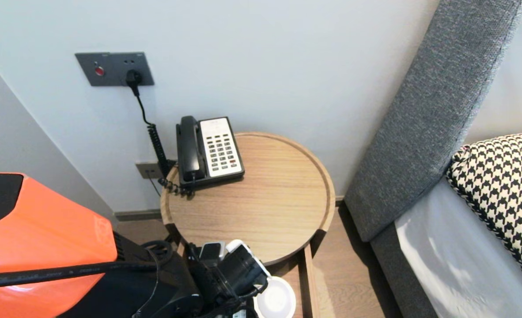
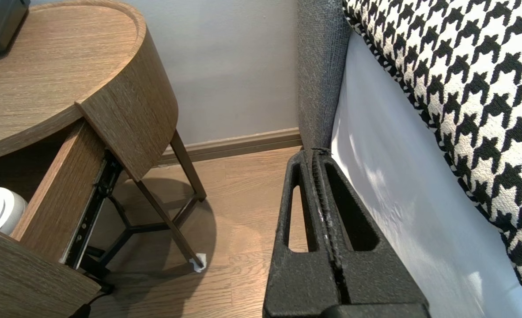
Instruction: Take the remote control out of the drawer one by one and place them on the table
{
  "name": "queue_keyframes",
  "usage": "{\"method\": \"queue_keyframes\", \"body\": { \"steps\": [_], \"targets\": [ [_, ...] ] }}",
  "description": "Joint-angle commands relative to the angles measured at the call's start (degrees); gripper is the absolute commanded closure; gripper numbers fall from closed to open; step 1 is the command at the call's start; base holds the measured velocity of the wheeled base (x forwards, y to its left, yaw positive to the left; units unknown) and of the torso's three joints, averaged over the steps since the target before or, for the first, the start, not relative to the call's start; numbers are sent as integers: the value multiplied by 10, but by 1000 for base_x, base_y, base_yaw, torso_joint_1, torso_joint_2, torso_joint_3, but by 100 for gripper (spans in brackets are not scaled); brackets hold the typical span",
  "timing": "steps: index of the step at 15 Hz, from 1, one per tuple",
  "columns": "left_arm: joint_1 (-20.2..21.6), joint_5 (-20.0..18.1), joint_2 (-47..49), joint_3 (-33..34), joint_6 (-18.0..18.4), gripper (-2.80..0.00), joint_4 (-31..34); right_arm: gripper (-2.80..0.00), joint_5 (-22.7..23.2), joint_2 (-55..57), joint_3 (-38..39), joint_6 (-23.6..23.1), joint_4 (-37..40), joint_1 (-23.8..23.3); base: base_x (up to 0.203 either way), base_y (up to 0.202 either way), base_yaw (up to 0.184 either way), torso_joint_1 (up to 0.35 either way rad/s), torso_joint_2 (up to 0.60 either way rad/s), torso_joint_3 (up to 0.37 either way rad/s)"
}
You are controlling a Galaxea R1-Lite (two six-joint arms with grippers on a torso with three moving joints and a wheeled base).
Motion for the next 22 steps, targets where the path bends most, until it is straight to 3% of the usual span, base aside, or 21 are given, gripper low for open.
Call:
{"method": "queue_keyframes", "body": {
  "steps": [1, 9, 10, 22],
  "targets": [
    [0, 1, 1, 2, -3, -280, 1, 0, 0, 0, 14, 0, 0, 0, 0, 0, 0, 0, 0, 0],
    [1, 2, 11, 5, 0, -280, 2, 0, 0, 0, 14, 1, 0, 0, 0, 0, 0, 0, 0, 0],
    [1, 2, 11, 6, 0, 0, 2, 0, 0, 0, 14, 0, 0, 0, 0, 0, 0, 0, 0, 0],
    [4, 28, -11, 7, 5, 0, 5, 0, 0, 0, 14, 0, 0, 0, 0, 0, 0, 0, 0, 0]
  ]
}}
